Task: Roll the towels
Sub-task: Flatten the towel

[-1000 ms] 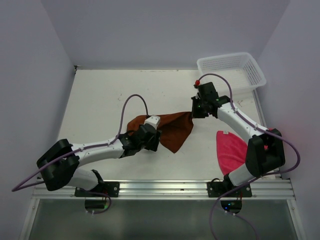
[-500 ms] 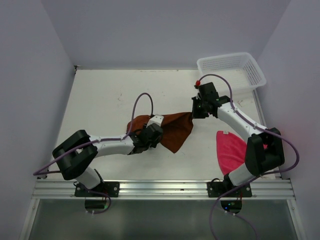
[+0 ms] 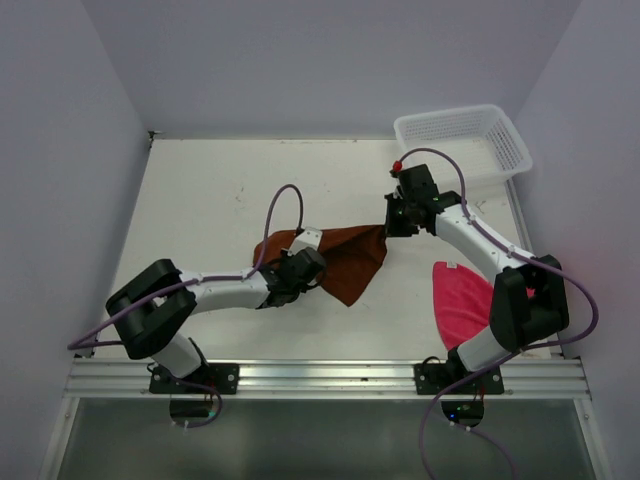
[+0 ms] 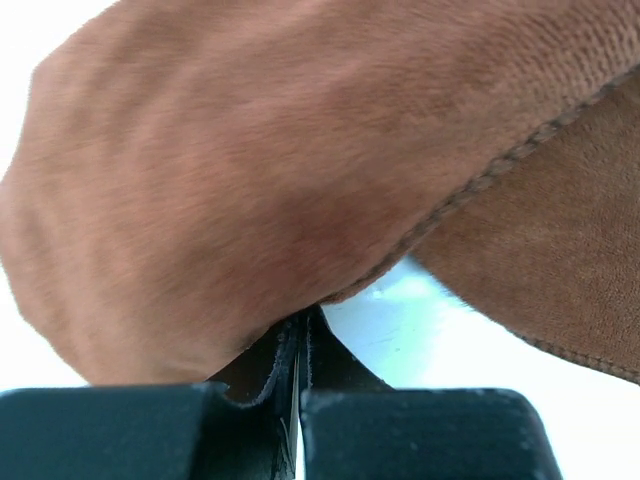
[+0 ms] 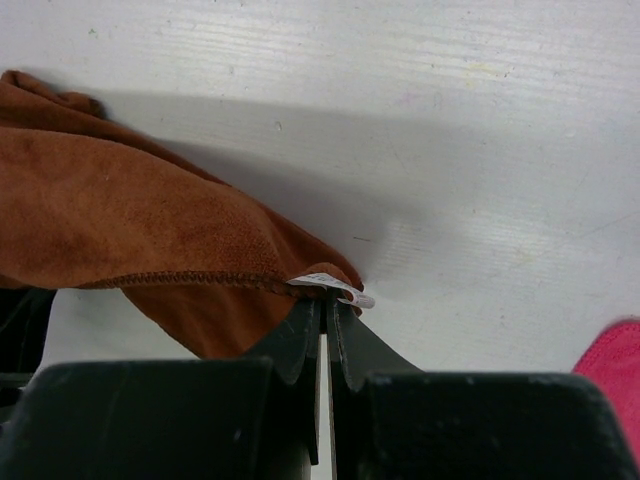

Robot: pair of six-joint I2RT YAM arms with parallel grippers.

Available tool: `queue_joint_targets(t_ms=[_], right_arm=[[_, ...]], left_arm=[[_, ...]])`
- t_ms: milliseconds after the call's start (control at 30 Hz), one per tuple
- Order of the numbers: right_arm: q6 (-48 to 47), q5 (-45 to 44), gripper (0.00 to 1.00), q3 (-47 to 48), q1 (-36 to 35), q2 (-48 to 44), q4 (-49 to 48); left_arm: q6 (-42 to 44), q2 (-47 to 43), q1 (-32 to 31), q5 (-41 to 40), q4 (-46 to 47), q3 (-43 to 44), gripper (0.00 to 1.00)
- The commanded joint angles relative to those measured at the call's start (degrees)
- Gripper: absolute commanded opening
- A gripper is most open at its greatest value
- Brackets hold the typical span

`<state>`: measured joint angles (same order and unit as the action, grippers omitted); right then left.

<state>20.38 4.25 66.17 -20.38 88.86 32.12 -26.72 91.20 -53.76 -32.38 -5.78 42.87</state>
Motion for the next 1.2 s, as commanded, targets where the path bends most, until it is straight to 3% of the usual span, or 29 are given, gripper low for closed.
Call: queue_joint_targets(t_ms=[0,400,600,867,1167], right_arm=[[0.3,0.3,0.0,0.7,0.7,-1.4,-0.1],[0.8,-2.1,0.0,3.3,1.7,-5.5,4.2],[0.6,-3.7,0.0,7.6,4.2,-8.3,8.6],[0.0,-5.7,0.0,10.5,5.9,-10.5,12.2],[0.4,-10.4,0.0,10.2,7.5,-12.6,13.2]], left_arm=[[-2.9,-5.4,-0.1,-5.9,-2.4,0.6,0.0],[-7.1,-24.6,2.5,-13.9,-18.1,2.2,0.0],[-6.0,-32.1,12.7,-12.4,-22.8,5.6,0.0],[-4.0,-32.1,18.3,-14.6,-28.8,14.9,0.0],[-3.0,-32.3,21.6,-14.6,-29.8,16.5,0.0]])
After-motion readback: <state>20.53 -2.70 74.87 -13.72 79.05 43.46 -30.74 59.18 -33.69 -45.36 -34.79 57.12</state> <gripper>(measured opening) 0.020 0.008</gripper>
